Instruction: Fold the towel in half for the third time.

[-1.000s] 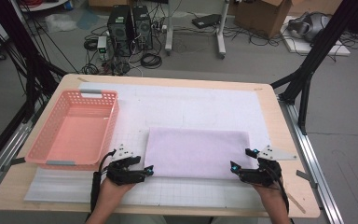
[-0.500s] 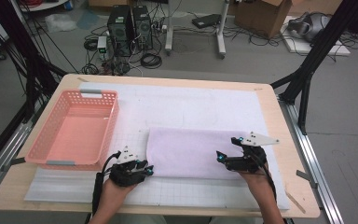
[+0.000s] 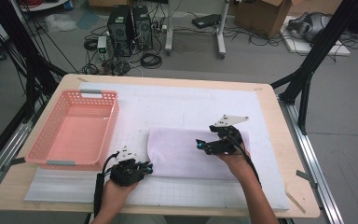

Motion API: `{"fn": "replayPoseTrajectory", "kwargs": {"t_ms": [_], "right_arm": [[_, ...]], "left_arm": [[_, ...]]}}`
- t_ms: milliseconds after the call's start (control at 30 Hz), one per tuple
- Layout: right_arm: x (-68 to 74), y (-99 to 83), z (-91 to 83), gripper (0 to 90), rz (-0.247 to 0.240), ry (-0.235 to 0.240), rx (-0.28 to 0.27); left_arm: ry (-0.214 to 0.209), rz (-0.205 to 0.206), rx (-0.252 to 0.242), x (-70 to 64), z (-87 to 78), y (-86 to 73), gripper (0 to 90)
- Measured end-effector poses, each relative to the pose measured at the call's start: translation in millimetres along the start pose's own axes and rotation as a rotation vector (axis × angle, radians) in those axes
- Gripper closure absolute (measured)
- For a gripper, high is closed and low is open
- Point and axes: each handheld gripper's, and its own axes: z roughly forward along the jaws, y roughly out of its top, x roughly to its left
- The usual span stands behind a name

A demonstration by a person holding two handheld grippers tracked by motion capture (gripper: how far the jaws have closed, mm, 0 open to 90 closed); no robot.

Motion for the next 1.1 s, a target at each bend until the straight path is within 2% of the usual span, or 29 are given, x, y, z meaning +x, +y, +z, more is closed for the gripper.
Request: {"fn": "replayPoseTrajectory", "kwargs": {"t_ms": [233,500,533,800,1033,1100], "right_arm": [[3.8,21.2,32.0,24.8,-0.045,0.033,0.049],[0.4,37.6,68.1,30.1,-0.052,0.087,0.094],[-0.1,39.6,72.8,30.5,-0.064,0.088,0.100],[10.5,56.0,107.9,32.0,-0.089,0.124,0.163],[18.2,64.2,129.4,33.0,-0.107,0.136,0.184],[19.2,63.0,134.6,35.5,-0.097,0.132,0.194]], "left_arm": [[-0.016,-0.018,-0.003,2.4,-0.7,-0.2,78.2],[-0.033,-0.035,-0.010,4.5,-3.3,-1.7,79.4],[-0.034,-0.038,-0.013,4.6,-3.2,-1.8,79.6],[-0.043,-0.043,-0.007,6.1,-3.4,-1.7,80.3],[-0.043,-0.050,-0.009,6.4,-3.9,-2.0,80.7],[-0.046,-0.051,-0.010,6.8,-3.8,-2.1,80.7]]}}
